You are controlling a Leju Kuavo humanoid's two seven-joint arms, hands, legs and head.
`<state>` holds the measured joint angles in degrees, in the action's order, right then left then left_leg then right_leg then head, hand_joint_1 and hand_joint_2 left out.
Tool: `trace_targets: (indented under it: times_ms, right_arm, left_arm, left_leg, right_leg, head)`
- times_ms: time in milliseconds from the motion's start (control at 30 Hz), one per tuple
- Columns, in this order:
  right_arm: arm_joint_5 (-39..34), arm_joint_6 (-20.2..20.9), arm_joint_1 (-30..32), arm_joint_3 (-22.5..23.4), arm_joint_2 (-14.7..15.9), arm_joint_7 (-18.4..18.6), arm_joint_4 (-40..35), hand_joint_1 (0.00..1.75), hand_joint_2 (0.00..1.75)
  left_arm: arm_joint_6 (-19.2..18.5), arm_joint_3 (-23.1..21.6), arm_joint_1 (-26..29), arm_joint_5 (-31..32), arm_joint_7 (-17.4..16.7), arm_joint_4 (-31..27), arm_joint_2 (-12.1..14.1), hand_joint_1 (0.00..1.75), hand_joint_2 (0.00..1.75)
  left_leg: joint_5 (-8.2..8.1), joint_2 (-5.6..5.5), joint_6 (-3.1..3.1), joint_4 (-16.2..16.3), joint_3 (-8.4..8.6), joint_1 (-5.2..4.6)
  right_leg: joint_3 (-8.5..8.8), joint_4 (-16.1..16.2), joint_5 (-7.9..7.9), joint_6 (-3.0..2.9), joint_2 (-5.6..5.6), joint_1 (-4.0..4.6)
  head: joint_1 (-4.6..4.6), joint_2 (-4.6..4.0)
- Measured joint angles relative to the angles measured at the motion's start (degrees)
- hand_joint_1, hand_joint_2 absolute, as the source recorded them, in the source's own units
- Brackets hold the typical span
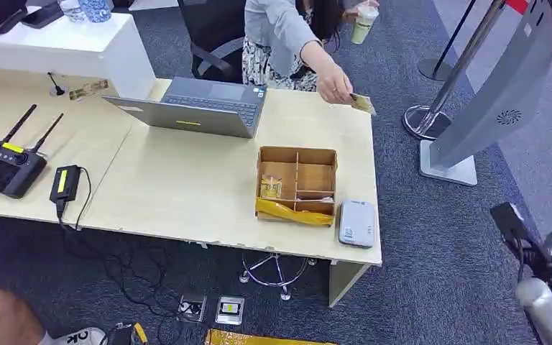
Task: Pass the card to the sensor for recognition and then transmit it.
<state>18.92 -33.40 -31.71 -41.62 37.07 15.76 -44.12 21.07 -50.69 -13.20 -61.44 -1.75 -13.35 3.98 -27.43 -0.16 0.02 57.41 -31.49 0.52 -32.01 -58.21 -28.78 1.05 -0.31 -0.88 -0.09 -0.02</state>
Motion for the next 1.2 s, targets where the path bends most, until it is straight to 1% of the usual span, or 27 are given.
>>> trace_targets:
  times_ms: [100, 167, 267, 433, 567, 733, 933, 1200]
  right_arm:
    - [7.8, 2.4, -2.1, -0.2, -0.5, 1.6, -8.8, 0.0, 1.75]
    - [11.8, 4.1, -3.6, -0.5, -1.4, 1.9, -15.4, 0.0, 1.75]
    - [10.9, 6.7, -5.5, -1.3, -3.6, -0.2, -22.1, 0.0, 1.75]
    - [9.2, 8.7, -7.1, -2.9, -7.0, -2.4, -28.1, 0.0, 1.75]
    - [8.0, 9.5, -7.6, -4.3, -10.0, -3.9, -29.6, 0.0, 1.75]
    - [8.3, 11.0, -8.2, -5.7, -12.9, -4.4, -29.6, 0.0, 1.75]
    - [9.7, 11.0, -8.3, -7.1, -14.8, -4.1, -29.6, 0.0, 1.75]
    - [9.8, 12.0, -8.2, -7.8, -15.8, -4.1, -29.6, 0.0, 1.75]
  left_arm:
    - [0.4, -0.2, -0.2, 0.0, 0.0, 0.0, -0.3, 0.0, 0.0]
    - [0.4, -0.3, -0.5, 0.0, 0.0, 0.0, -0.3, 0.0, 0.0]
    - [-0.3, -0.9, -1.0, 0.7, -0.7, 0.0, -0.6, 0.0, 0.0]
    - [-0.4, -1.2, -1.2, 1.0, -0.9, 0.0, -1.2, 0.0, 0.0]
    - [0.1, -1.6, -1.6, 1.0, -0.9, 0.0, -1.4, 0.0, 0.0]
    - [-0.6, -2.2, -1.9, 1.5, -1.5, 0.0, -1.5, 0.0, 0.0]
    - [0.0, -2.6, -2.1, 1.6, -2.4, 0.0, -1.6, 0.0, 0.0]
    - [0.6, -2.7, -2.2, 1.6, -2.4, 0.0, -1.7, 0.0, 0.0]
  left_leg:
    - [0.08, -0.14, -0.06, 0.0, -0.09, 0.01]
    - [0.09, -0.15, -0.07, 0.0, -0.1, 0.01]
    - [0.09, -0.22, -0.08, 0.0, -0.1, 0.03]
    - [0.12, -0.3, -0.06, 0.0, -0.15, 0.03]
    - [0.12, -0.31, -0.06, 0.0, -0.17, 0.02]
    - [0.12, -0.31, -0.06, 0.0, -0.18, 0.02]
    - [0.12, -0.31, -0.06, 0.0, -0.2, 0.02]
    - [0.12, -0.3, -0.06, 0.0, -0.22, 0.02]
  right_leg:
    - [-0.04, -0.1, 0.0, 0.0, -0.15, 0.01]
    - [-0.1, -0.1, -0.01, -0.01, -0.15, 0.01]
    - [-0.1, -0.1, -0.01, -0.01, -0.23, 0.03]
    - [-0.12, -0.1, -0.03, -0.03, -0.27, 0.03]
    - [-0.13, -0.1, -0.03, -0.03, -0.29, 0.02]
    - [-0.18, -0.1, -0.03, -0.03, -0.27, 0.02]
    - [-0.21, -0.1, -0.03, -0.03, -0.27, 0.02]
    - [-0.25, -0.1, -0.03, -0.04, -0.27, 0.02]
  head:
    - [0.02, 0.0]
    - [0.02, 0.0]
    - [0.02, 0.0]
    - [0.02, 0.0]
    - [0.02, 0.0]
    - [0.04, 0.0]
    - [0.02, 0.0]
    - [0.04, 0.0]
